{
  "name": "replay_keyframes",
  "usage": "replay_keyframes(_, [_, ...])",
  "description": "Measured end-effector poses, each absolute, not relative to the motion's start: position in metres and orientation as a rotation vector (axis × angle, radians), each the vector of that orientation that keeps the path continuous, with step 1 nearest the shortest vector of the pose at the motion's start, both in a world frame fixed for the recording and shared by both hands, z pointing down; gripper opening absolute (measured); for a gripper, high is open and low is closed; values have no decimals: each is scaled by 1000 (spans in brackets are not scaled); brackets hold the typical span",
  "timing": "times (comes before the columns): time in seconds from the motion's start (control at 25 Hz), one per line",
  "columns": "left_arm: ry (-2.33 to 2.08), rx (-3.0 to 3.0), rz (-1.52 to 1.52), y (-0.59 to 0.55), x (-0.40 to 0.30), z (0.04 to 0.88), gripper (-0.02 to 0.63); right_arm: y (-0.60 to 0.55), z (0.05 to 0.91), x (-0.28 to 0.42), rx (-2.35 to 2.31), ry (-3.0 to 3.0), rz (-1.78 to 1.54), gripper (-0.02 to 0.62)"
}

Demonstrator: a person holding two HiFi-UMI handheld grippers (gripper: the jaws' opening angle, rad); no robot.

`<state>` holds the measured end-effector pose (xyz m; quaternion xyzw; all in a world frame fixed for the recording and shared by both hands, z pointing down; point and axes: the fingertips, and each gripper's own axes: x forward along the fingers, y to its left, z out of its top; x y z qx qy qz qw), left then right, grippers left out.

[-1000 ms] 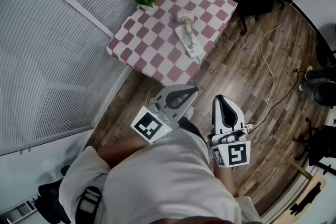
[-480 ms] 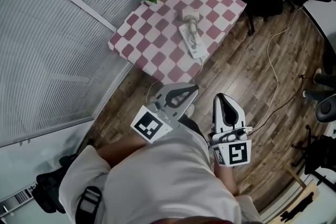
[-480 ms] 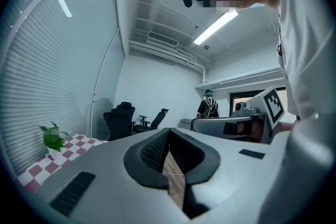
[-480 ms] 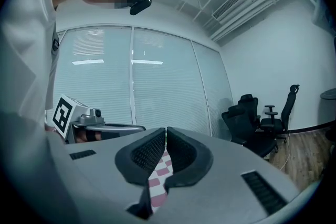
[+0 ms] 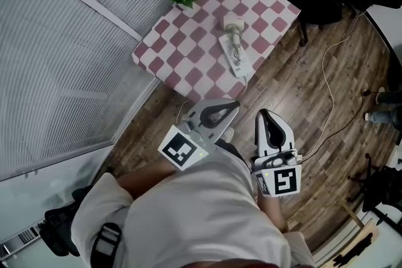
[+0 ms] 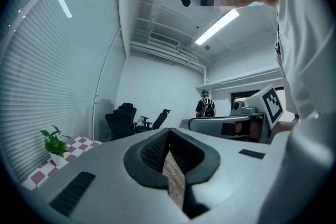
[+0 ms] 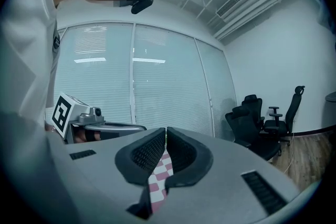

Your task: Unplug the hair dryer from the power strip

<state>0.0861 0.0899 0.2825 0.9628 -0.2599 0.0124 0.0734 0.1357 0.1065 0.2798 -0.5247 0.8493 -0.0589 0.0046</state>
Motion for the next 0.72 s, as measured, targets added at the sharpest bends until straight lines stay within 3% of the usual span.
replay_keyframes(0.72, [-578,2955,39,-3,26,289,31,12,274,62,-1788,2630,-107,34])
